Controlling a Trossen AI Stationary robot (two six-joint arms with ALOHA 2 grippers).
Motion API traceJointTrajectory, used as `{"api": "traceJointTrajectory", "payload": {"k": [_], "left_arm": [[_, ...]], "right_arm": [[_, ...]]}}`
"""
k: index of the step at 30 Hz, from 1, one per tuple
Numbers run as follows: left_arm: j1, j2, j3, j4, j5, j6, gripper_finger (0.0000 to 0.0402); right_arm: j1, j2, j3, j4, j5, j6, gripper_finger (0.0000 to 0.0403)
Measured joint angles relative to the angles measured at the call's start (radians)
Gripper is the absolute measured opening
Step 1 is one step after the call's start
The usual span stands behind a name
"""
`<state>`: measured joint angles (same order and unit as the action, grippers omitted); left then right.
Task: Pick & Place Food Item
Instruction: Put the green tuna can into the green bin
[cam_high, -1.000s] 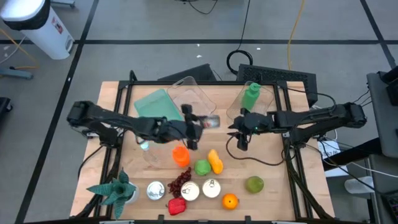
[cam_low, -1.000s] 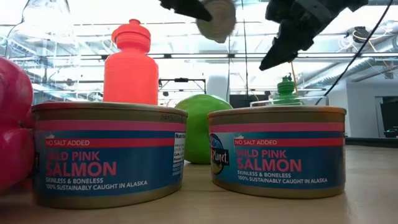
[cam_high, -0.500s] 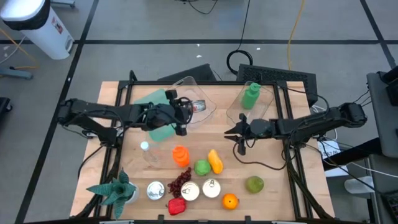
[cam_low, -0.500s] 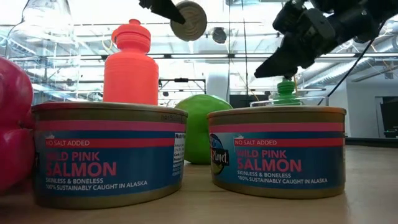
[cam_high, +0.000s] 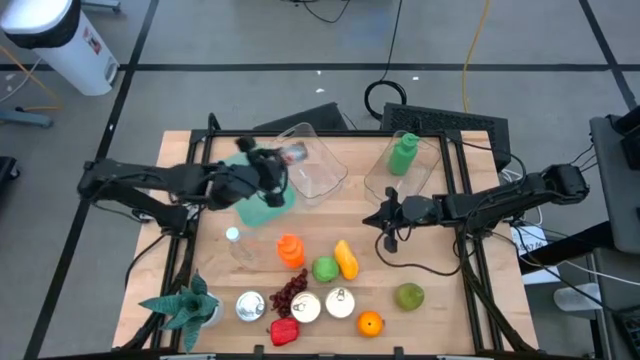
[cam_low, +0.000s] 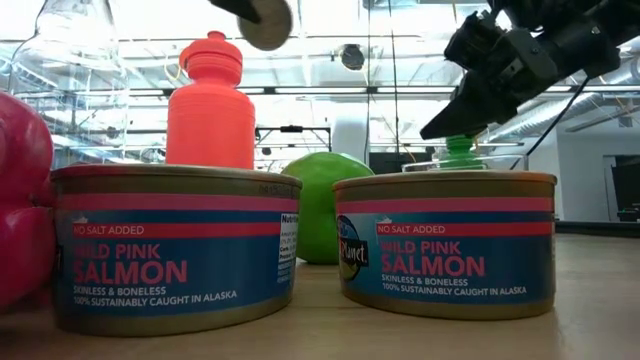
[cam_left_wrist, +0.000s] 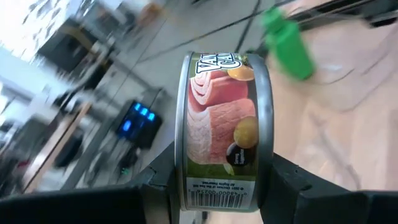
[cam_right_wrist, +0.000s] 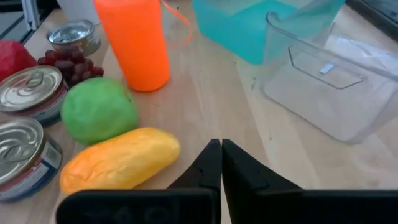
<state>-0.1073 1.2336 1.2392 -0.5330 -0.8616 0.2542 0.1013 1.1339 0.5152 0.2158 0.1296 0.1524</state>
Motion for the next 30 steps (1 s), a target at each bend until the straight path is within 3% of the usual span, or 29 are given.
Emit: {"api": "traceJointTrajectory", "payload": {"k": [7,14,17,23,30], "left_arm": [[0.014,-0.112,0.000,-0.336,-0.157,-0.320,0.0138],[0.040,-0.137,0.000,-0.712,-0.148,-0.646,0.0138],[0.054,-0.136,0.000,-0.854,-0.098,-0.739,0.0138],[0.119,-0.101,-0.009,-0.972,-0.021,-0.713,0.0138],[0.228,-0.090,-0.009,-0.989,-0.030,-0.471,0.0138]], "right_arm": [[0.000,0.000,0.000,-0.010,0.000,-0.002,0.0001],[0.000,0.000,0.000,-0.010,0.000,-0.004,0.0001],[0.000,0.000,0.000,-0.010,0.000,-0.004,0.0001],[0.000,0.000,0.000,-0.009,0.000,-0.004,0.0001],[0.000,0.000,0.000,-0.008,0.000,-0.001,0.0002]]}}
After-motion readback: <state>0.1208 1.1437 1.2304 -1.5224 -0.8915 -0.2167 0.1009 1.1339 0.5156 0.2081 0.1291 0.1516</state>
